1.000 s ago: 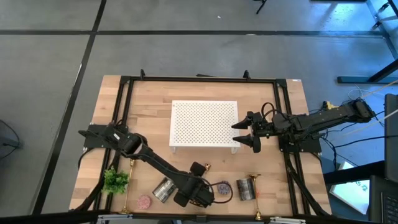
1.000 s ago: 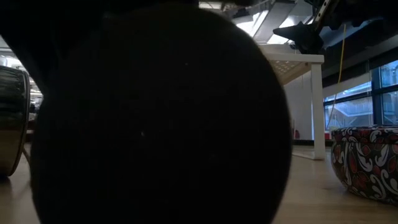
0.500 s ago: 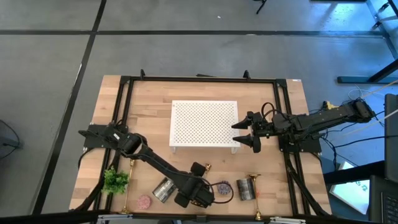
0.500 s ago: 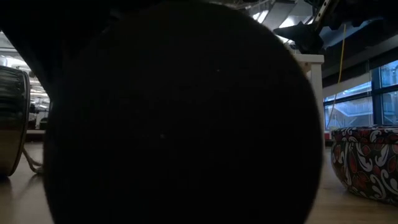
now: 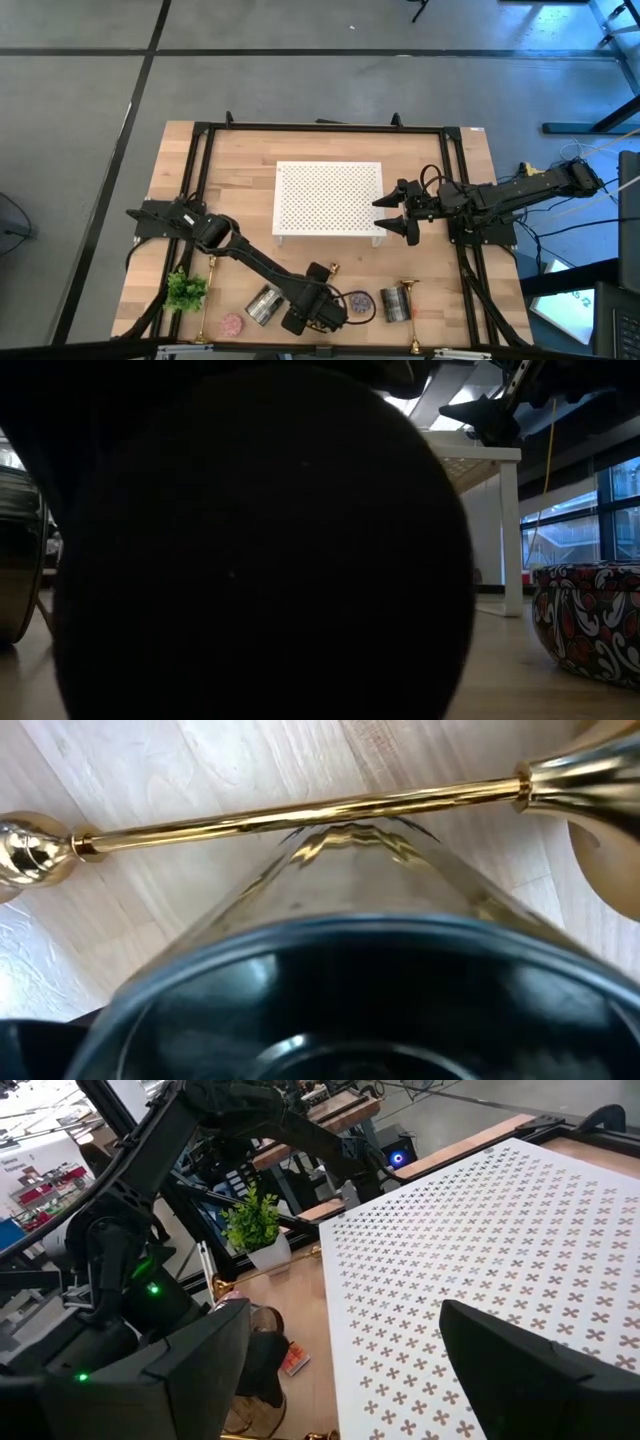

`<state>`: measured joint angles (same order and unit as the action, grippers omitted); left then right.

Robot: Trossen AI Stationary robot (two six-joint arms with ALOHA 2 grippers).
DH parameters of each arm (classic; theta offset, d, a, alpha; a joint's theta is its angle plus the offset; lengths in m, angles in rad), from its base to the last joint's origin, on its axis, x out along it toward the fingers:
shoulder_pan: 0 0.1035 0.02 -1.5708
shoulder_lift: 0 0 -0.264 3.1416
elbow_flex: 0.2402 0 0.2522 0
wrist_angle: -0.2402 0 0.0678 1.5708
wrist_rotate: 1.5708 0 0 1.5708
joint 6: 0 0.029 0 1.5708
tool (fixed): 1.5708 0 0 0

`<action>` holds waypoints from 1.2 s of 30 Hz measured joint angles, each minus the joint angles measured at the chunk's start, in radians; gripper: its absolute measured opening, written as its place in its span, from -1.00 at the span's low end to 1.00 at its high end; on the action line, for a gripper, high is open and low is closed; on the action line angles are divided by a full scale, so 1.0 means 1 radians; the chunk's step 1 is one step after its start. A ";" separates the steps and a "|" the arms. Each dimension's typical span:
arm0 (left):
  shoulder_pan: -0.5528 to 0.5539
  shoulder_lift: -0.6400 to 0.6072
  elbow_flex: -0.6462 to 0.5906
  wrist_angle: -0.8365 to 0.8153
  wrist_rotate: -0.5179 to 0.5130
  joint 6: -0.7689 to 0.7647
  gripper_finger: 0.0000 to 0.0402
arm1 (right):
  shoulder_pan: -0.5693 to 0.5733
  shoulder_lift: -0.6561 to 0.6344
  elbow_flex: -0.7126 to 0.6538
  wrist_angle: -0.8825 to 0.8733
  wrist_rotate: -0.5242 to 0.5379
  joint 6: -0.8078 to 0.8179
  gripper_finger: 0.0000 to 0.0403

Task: Pick & Place candle stick holders
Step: Put the middle big silver scented candle on the shelf

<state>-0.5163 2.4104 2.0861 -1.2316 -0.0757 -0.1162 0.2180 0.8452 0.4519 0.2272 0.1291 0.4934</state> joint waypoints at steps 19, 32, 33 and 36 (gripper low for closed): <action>0.003 0.010 0.269 -0.167 -0.003 -0.038 0.77 | 0.000 0.000 0.000 -0.001 0.000 0.000 0.63; 0.022 -0.147 0.269 -0.195 -0.035 -0.107 0.76 | 0.000 0.000 0.000 -0.007 0.015 0.001 0.63; 0.029 -0.162 0.269 -0.195 -0.048 -0.107 0.76 | 0.000 0.000 0.000 -0.007 0.017 0.001 0.63; 0.065 -0.212 0.269 -0.200 -0.112 -0.104 0.76 | 0.000 0.000 0.000 -0.007 0.017 0.001 0.63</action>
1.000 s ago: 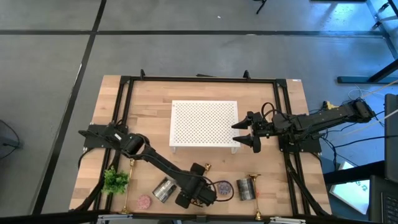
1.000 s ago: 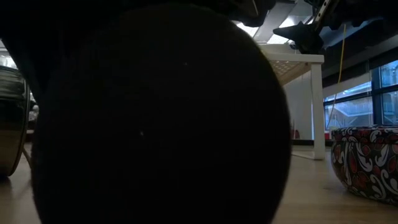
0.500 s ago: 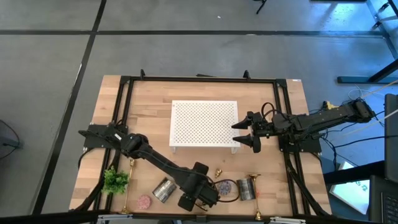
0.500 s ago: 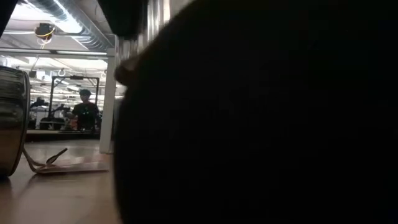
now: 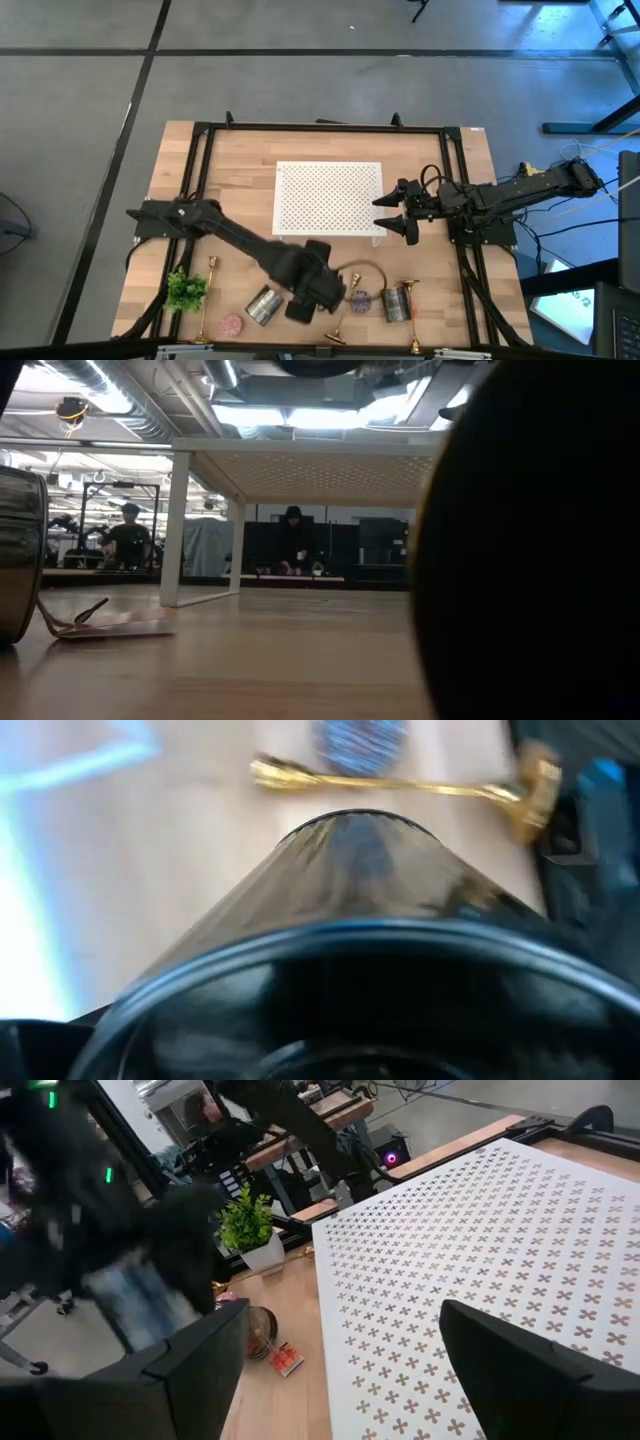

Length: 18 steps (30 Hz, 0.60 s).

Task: Pick & Place candle stick holders
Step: Put the middle big silver scented candle on the shelf

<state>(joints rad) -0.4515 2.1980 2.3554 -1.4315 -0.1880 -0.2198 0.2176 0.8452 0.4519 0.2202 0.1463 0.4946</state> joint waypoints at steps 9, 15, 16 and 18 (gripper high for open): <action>0.235 -0.129 0.000 -0.026 0.038 0.031 0.76 | 0.000 0.000 0.000 0.000 0.000 0.003 0.63; 0.434 -0.157 0.000 -0.115 0.097 0.049 0.76 | 0.000 0.000 0.000 0.000 0.000 -0.002 0.63; 0.462 -0.157 0.000 -0.138 0.097 0.064 0.76 | 0.000 0.000 0.000 0.000 0.000 -0.004 0.63; 0.513 -0.155 -0.008 -0.145 0.097 0.096 0.76 | 0.000 0.000 0.000 -0.001 0.001 -0.005 0.63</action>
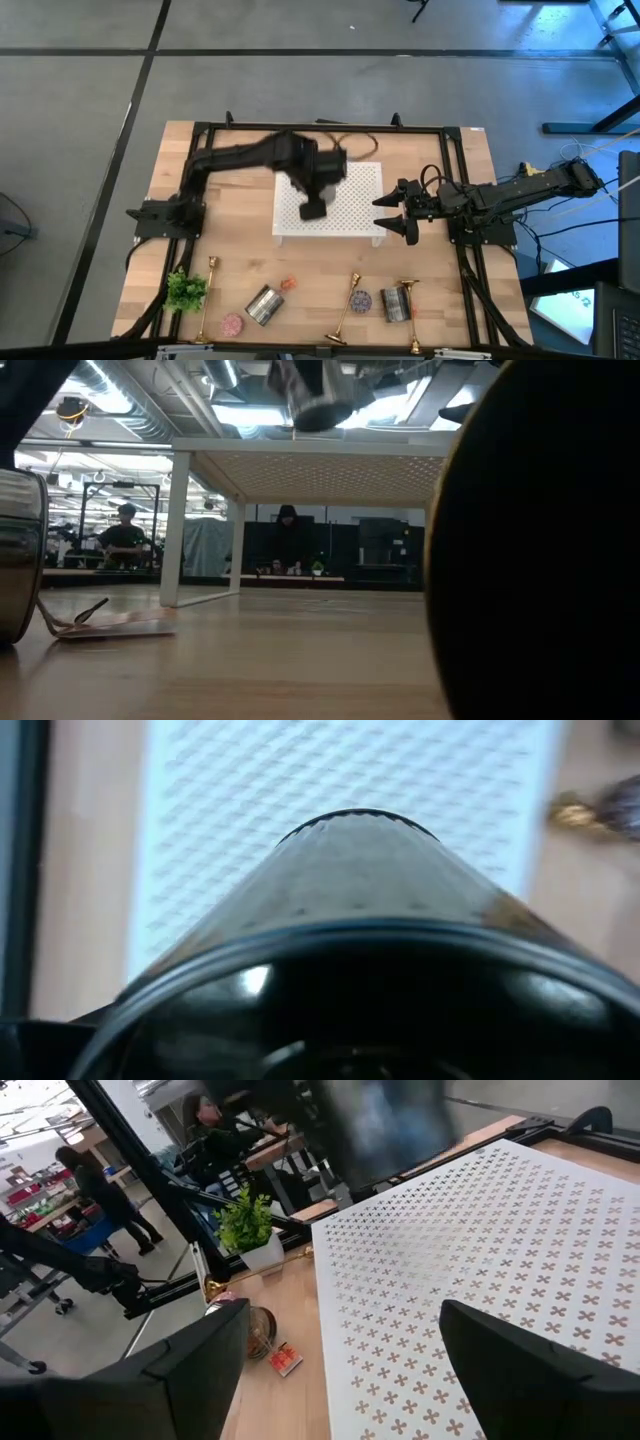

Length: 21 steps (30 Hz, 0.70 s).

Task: Pick & Place candle stick holders
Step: Put the middle big silver scented candle on the shelf

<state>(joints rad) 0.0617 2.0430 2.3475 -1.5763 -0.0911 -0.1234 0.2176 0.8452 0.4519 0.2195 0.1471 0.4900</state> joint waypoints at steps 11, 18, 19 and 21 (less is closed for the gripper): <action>0.170 0.035 -0.004 0.006 0.041 0.114 0.76 | 0.000 0.000 0.000 -0.004 0.003 -0.008 0.63; 0.168 0.114 -0.004 0.006 0.065 0.157 0.76 | -0.003 0.000 0.000 -0.013 0.010 -0.008 0.63; 0.168 0.123 -0.004 0.006 0.065 0.161 0.76 | -0.003 0.000 0.000 -0.015 0.010 -0.008 0.63; 0.168 0.137 -0.004 0.006 0.065 0.164 0.76 | -0.003 0.000 0.000 -0.015 0.010 -0.008 0.63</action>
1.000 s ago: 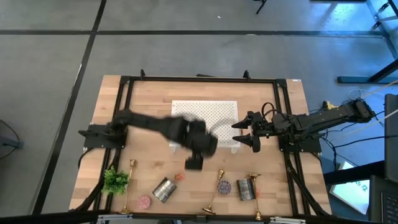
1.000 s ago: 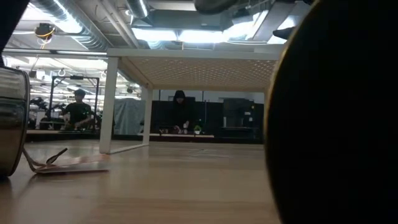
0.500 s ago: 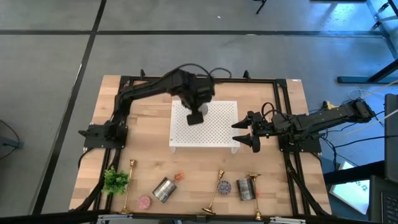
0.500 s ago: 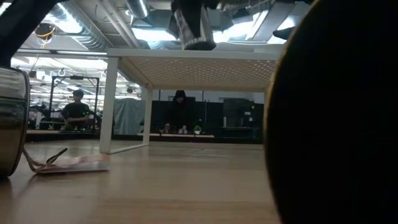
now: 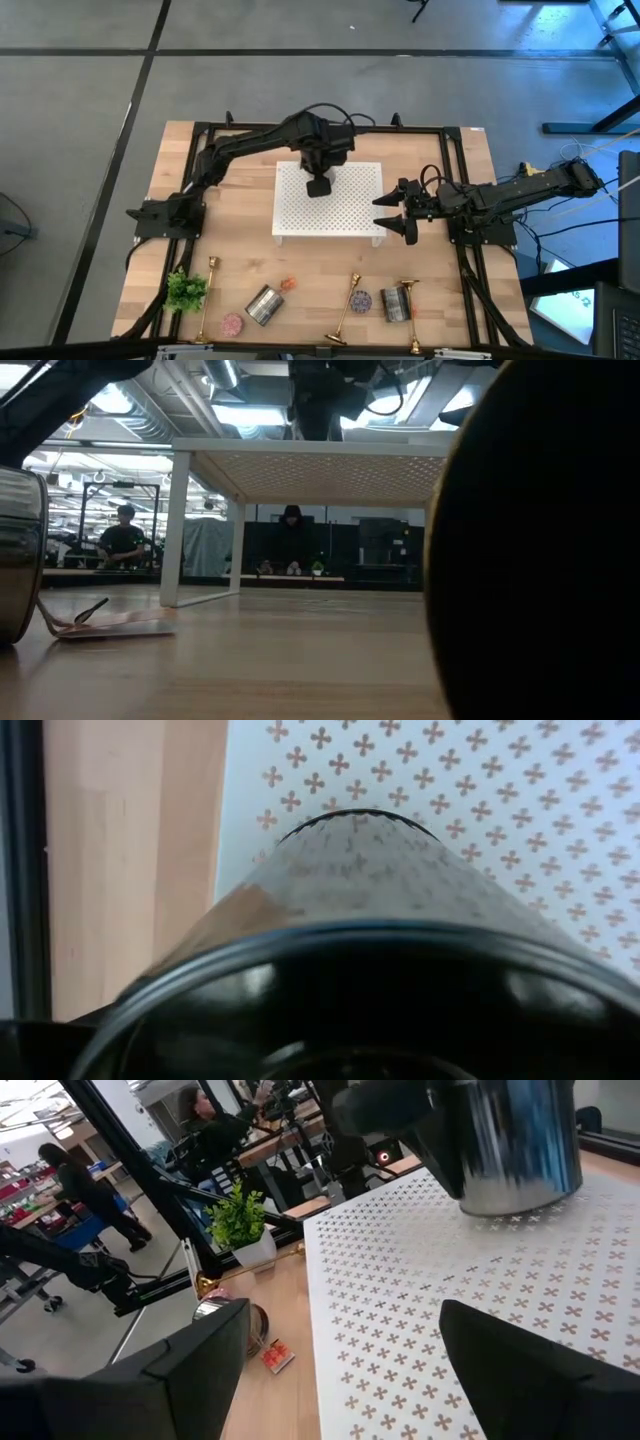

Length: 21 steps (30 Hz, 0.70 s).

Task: Pick & Place candle stick holders
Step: Put the middle big silver scented candle on the shelf

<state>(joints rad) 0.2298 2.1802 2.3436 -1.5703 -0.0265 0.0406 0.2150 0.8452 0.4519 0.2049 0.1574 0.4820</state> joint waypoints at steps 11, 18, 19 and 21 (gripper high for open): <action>0.002 0.003 0.000 0.005 -0.002 0.007 0.76 | 0.000 0.000 0.000 -0.015 0.000 0.000 0.63; 0.000 0.003 0.000 0.026 -0.008 0.002 0.84 | 0.000 0.000 0.000 -0.015 0.000 0.000 0.63; 0.000 0.003 0.000 0.027 -0.008 0.002 0.89 | 0.000 0.000 0.000 -0.015 0.000 0.000 0.63; -0.002 0.003 0.000 0.028 -0.008 0.001 0.93 | 0.000 0.000 0.000 -0.015 0.000 0.000 0.63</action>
<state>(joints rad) 0.2279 2.1834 2.3436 -1.5421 -0.0342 0.0418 0.2150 0.8452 0.4519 0.1896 0.1570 0.4816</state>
